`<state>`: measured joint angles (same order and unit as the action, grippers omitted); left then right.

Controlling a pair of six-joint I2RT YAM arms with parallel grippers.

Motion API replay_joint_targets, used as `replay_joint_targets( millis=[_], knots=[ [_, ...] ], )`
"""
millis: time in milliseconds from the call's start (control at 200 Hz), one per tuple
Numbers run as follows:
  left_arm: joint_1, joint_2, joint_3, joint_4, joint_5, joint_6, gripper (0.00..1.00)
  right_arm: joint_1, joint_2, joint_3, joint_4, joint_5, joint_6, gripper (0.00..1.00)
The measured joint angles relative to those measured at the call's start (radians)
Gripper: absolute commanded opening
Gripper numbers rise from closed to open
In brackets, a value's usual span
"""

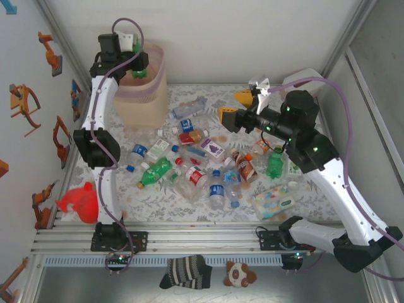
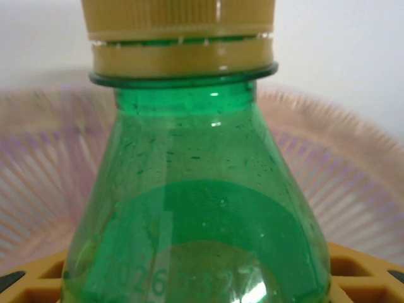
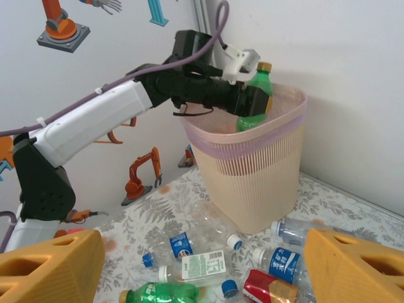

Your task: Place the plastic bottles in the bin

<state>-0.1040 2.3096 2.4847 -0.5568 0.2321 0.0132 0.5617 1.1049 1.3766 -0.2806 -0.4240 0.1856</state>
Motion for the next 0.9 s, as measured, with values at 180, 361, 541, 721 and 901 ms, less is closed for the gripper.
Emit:
replay_joint_targets(
  millis=[180, 361, 541, 721, 901],
  knots=[
    [-0.002, 0.015, -0.027, -0.043, 0.014, 0.020, 0.48, 0.000, 0.011, 0.000, 0.000, 0.000, 0.000, 0.81],
    [-0.005, 0.015, -0.072, -0.073, 0.035, 0.054, 0.48, 0.000, 0.012, 0.000, 0.000, 0.000, 0.000, 0.81],
    [-0.020, 0.015, -0.079, -0.125, 0.042, 0.107, 0.49, 0.000, 0.012, 0.000, 0.000, 0.000, 0.000, 0.81],
    [-0.042, 0.016, -0.077, -0.193, 0.042, 0.158, 0.51, 0.000, 0.012, 0.000, 0.000, 0.000, 0.000, 0.81],
    [-0.059, 0.042, -0.030, -0.277, 0.015, 0.184, 0.53, 0.000, 0.012, -0.001, 0.000, 0.000, 0.000, 0.81]
  ],
)
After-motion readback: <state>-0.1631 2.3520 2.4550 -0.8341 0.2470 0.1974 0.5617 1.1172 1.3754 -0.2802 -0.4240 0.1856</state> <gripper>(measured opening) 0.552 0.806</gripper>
